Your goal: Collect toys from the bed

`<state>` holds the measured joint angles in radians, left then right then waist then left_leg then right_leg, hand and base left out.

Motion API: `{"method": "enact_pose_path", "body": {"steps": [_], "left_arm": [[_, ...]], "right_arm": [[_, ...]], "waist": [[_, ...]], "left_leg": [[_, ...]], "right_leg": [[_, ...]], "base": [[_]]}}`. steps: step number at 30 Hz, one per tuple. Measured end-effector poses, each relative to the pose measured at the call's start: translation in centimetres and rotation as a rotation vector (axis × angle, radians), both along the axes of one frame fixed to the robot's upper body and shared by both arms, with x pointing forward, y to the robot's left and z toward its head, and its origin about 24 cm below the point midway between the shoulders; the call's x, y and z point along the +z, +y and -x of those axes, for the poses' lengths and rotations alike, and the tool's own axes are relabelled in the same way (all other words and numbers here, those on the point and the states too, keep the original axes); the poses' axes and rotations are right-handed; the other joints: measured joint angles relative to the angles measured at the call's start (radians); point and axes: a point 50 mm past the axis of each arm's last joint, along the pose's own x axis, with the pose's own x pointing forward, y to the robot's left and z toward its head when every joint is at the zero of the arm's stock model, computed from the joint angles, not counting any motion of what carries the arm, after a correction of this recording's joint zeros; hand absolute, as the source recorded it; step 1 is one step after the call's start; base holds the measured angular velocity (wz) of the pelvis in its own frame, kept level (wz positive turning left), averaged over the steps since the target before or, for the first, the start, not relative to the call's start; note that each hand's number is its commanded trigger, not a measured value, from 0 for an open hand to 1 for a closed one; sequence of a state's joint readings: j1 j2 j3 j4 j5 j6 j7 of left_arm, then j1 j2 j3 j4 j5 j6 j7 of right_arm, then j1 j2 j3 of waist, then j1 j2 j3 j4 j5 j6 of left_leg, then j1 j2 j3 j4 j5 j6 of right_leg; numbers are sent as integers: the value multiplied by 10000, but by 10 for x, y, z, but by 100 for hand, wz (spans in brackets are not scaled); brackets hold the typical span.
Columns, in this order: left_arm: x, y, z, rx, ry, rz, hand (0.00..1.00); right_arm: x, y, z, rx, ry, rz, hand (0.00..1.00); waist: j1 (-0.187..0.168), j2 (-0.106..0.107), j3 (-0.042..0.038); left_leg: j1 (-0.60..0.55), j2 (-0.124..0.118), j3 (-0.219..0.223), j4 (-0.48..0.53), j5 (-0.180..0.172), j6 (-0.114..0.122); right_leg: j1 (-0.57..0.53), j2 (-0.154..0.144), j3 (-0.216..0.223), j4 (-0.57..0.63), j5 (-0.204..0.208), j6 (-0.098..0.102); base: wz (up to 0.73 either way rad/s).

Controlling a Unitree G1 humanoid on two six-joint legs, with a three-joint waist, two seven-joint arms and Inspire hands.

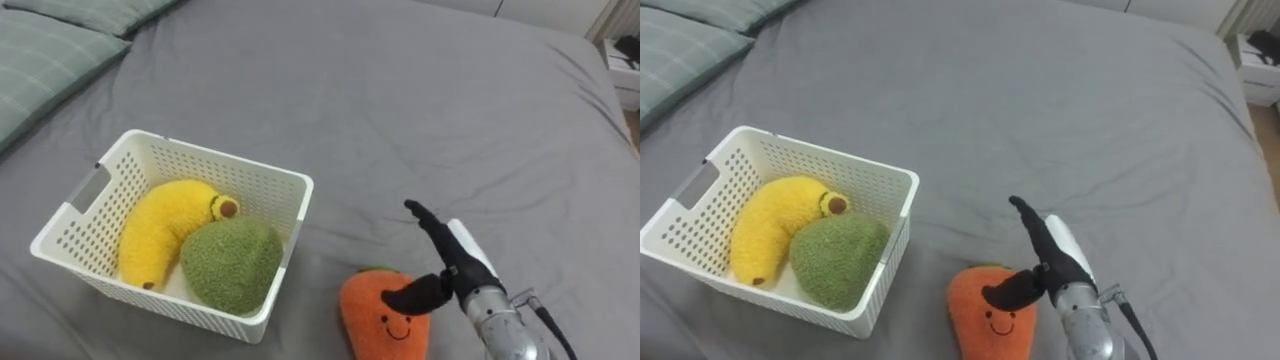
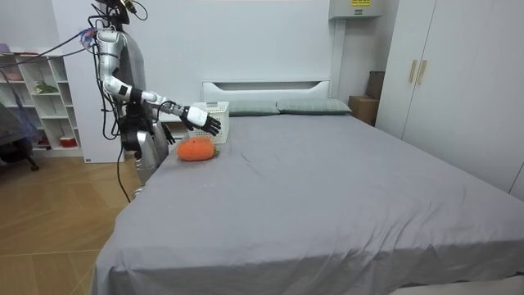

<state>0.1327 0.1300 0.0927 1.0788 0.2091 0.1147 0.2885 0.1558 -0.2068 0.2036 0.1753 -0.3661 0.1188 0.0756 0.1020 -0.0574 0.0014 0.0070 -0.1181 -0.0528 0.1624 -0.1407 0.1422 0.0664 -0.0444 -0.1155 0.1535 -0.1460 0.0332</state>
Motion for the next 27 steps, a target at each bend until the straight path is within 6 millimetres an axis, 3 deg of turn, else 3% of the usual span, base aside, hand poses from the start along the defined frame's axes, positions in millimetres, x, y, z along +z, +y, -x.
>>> {"method": "enact_pose_path", "body": {"steps": [8, 18, 27], "left_arm": [[1, 0, -2, 5, -20, -23, 0], [3, 0, 3, -225, -94, 175, 0], [1, -3, 12, -313, 191, -107, 0]], "right_arm": [[-40, -4, 25, 46, 2482, 370, 0], [-53, -11, 38, 331, 3143, 1581, 0], [-61, -18, 38, -108, 3177, 2024, 0]], "waist": [[7, -136, 0], [22, -290, -30], [155, -173, 42]], "left_leg": [[-25, 7, -56, -10, -72, 34], [-328, -23, -367, 103, -147, 64], [-376, -28, -417, 113, -155, 62]], "right_leg": [[-35, 19, -8, 0, 5, 9], [-153, -9, -798, -18, 28, 37], [-176, -4, -821, -43, 26, 38]], "base": [[0], [8], [1]]}}
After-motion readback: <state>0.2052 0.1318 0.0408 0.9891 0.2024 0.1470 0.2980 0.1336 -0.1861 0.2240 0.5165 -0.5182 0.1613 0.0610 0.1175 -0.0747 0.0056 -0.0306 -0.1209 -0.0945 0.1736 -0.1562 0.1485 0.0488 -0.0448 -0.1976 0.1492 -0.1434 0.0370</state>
